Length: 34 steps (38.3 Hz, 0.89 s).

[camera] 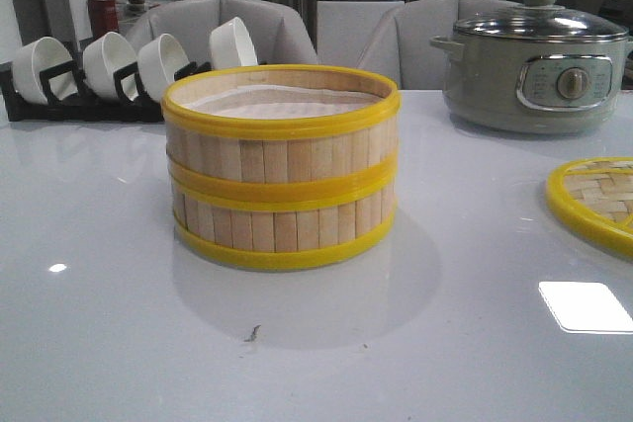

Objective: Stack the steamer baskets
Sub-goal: 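Move the right gripper down onto the hub of the woven lid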

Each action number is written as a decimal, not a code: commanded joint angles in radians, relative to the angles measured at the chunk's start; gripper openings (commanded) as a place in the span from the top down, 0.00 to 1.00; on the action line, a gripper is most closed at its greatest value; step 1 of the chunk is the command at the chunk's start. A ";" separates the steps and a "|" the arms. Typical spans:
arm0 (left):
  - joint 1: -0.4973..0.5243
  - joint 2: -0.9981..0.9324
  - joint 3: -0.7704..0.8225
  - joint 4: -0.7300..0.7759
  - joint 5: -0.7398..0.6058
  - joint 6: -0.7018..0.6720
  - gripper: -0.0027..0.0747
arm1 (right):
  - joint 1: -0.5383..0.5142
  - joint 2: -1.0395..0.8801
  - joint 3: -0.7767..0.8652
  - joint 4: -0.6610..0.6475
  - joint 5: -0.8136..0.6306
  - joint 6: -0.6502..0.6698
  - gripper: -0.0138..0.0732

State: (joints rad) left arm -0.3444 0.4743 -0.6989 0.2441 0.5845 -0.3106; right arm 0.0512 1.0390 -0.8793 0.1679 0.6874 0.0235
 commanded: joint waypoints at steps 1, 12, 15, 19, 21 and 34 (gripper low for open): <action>0.002 0.004 -0.026 0.003 -0.089 -0.010 0.85 | 0.002 -0.002 -0.037 0.003 -0.056 -0.008 0.50; 0.002 0.004 -0.026 0.003 -0.089 -0.010 0.85 | -0.007 0.060 -0.040 -0.073 -0.122 -0.008 0.50; 0.002 0.004 -0.026 0.003 -0.089 -0.010 0.85 | -0.016 0.099 -0.049 -0.092 -0.136 -0.008 0.50; 0.002 0.004 -0.026 0.003 -0.089 -0.010 0.85 | -0.031 0.177 -0.076 -0.099 -0.142 -0.008 0.50; 0.002 0.004 -0.026 0.003 -0.089 -0.010 0.85 | -0.041 0.219 -0.099 -0.099 -0.140 -0.008 0.50; 0.002 0.006 -0.026 0.003 -0.089 -0.010 0.85 | -0.181 0.473 -0.291 -0.097 -0.083 -0.008 0.50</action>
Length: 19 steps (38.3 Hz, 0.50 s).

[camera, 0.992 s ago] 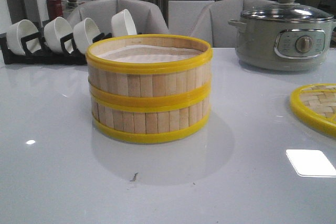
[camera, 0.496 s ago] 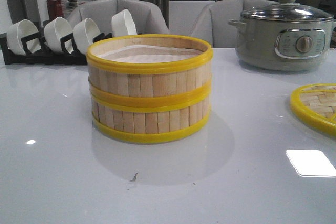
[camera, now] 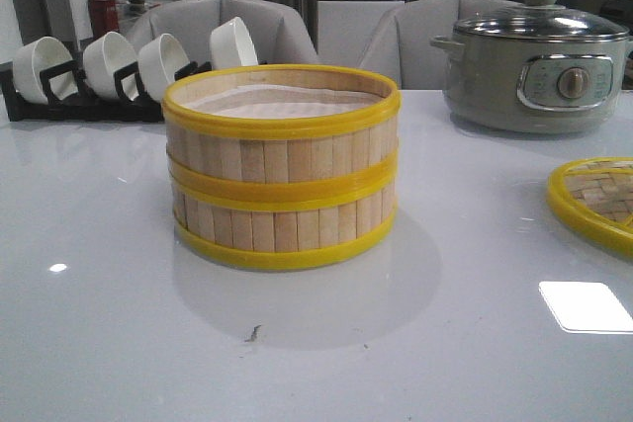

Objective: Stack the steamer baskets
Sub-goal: 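Move the right gripper down onto the hub of the woven lid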

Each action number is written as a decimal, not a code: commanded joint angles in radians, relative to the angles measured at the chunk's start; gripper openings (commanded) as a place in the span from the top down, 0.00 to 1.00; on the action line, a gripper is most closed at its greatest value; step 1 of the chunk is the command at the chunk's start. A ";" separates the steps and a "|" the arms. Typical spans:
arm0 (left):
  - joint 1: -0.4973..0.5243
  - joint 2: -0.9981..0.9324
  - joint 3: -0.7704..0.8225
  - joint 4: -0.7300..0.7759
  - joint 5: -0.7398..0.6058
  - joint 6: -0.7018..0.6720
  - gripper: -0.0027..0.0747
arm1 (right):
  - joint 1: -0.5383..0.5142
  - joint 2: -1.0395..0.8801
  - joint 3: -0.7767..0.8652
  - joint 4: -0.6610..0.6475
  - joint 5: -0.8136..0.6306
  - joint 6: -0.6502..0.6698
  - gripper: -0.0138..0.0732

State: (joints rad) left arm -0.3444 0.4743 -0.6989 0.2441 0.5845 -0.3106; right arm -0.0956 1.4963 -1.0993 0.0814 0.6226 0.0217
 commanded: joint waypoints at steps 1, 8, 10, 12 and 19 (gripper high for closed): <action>0.002 0.006 -0.026 0.003 -0.089 -0.010 0.85 | -0.043 0.034 -0.079 -0.010 -0.011 -0.006 0.50; 0.002 0.006 -0.026 0.003 -0.089 -0.010 0.85 | -0.068 0.131 -0.129 -0.010 -0.003 -0.006 0.50; 0.002 0.006 -0.026 0.003 -0.089 -0.010 0.85 | -0.071 0.156 -0.145 -0.010 -0.008 -0.006 0.50; 0.002 0.006 -0.026 0.003 -0.089 -0.010 0.85 | -0.079 0.174 -0.154 -0.010 -0.026 -0.006 0.50; 0.002 0.006 -0.026 0.003 -0.089 -0.010 0.85 | -0.084 0.226 -0.169 -0.010 -0.074 -0.006 0.50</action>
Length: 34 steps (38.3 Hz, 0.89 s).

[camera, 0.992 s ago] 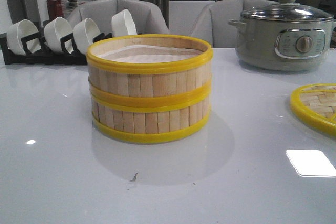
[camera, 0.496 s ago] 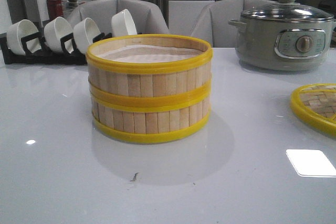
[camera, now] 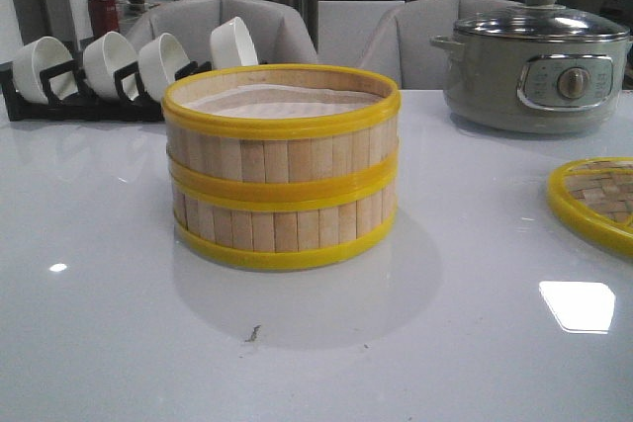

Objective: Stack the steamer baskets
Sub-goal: 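Move the right gripper down onto the hub of the woven lid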

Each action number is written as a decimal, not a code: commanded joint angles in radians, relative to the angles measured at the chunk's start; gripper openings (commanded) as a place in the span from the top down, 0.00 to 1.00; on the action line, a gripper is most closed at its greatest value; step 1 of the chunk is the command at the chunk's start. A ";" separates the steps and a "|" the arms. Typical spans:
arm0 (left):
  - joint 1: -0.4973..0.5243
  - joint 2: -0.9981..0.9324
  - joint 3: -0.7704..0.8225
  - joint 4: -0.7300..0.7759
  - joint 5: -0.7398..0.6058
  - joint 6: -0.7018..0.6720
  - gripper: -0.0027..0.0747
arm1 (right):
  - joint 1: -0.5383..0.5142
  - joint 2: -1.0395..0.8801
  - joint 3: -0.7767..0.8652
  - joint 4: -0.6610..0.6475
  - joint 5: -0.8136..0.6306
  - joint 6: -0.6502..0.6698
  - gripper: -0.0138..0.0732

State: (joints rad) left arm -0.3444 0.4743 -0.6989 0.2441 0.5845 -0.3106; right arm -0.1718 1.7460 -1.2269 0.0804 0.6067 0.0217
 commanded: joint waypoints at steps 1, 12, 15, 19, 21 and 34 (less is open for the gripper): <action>0.002 0.006 -0.026 0.003 -0.089 -0.010 0.85 | -0.008 -0.014 -0.046 -0.009 -0.055 -0.006 0.50; 0.002 0.006 -0.026 0.003 -0.089 -0.010 0.85 | -0.012 0.053 -0.108 -0.014 -0.012 -0.006 0.50; 0.002 0.006 -0.026 0.003 -0.089 -0.010 0.85 | -0.017 0.062 -0.115 -0.017 -0.014 -0.006 0.50; 0.002 0.006 -0.026 0.003 -0.089 -0.010 0.85 | -0.017 0.066 -0.114 -0.020 -0.020 -0.006 0.50; 0.002 0.006 -0.026 0.003 -0.089 -0.010 0.85 | -0.017 0.067 -0.114 -0.020 -0.026 -0.006 0.50; 0.002 0.006 -0.026 0.003 -0.089 -0.010 0.85 | -0.017 0.078 -0.114 -0.022 -0.051 -0.006 0.50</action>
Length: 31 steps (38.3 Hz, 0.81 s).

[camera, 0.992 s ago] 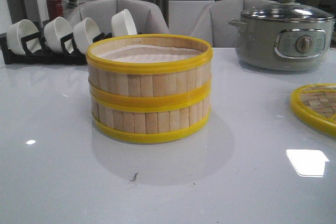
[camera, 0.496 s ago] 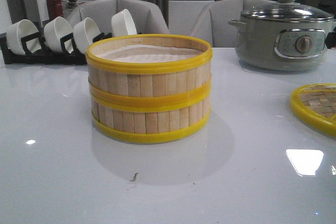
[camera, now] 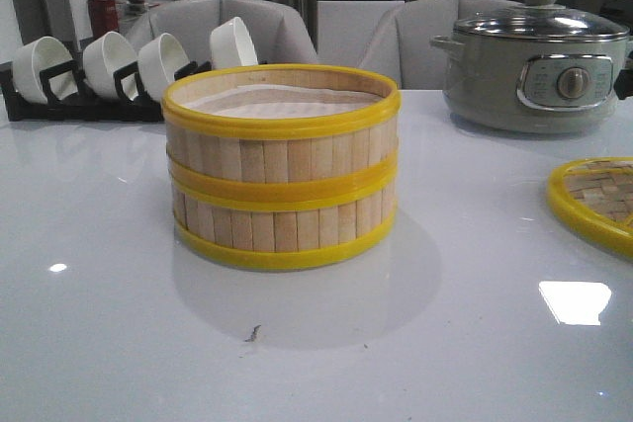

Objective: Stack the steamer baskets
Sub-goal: 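Move the right gripper down onto the hub of the woven lid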

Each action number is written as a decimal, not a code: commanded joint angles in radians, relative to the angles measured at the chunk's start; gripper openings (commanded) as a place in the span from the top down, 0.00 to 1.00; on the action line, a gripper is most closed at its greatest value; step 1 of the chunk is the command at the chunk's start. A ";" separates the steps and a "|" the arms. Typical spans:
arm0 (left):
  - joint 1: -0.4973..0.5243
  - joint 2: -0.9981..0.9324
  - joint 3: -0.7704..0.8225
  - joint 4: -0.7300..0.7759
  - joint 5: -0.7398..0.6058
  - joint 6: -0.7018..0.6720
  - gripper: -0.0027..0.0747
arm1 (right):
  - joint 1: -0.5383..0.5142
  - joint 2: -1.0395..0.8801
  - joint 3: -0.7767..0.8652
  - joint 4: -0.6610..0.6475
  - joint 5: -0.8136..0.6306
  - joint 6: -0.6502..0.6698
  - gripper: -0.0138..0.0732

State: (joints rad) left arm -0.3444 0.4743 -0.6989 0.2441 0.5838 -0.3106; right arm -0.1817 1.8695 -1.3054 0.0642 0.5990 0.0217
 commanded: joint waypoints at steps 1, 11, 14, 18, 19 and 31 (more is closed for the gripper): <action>0.002 0.006 -0.026 0.003 -0.089 -0.010 0.85 | -0.007 -0.042 -0.036 -0.006 -0.042 -0.006 0.50; 0.002 0.006 -0.026 0.003 -0.089 -0.010 0.85 | -0.007 -0.027 -0.036 -0.006 -0.049 -0.006 0.50; 0.002 0.006 -0.026 0.003 -0.089 -0.010 0.85 | -0.007 -0.027 -0.036 -0.006 -0.049 -0.006 0.50; 0.002 0.006 -0.026 0.003 -0.089 -0.010 0.85 | -0.007 -0.027 -0.036 -0.006 -0.055 -0.006 0.50; 0.002 0.006 -0.026 0.003 -0.089 -0.010 0.85 | -0.007 -0.027 -0.036 -0.006 -0.056 -0.006 0.50; 0.002 0.006 -0.026 0.003 -0.089 -0.010 0.85 | -0.009 -0.027 -0.036 -0.006 -0.064 -0.006 0.50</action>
State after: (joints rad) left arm -0.3444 0.4743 -0.6989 0.2441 0.5838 -0.3106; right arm -0.1817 1.8904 -1.3078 0.0608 0.5778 0.0217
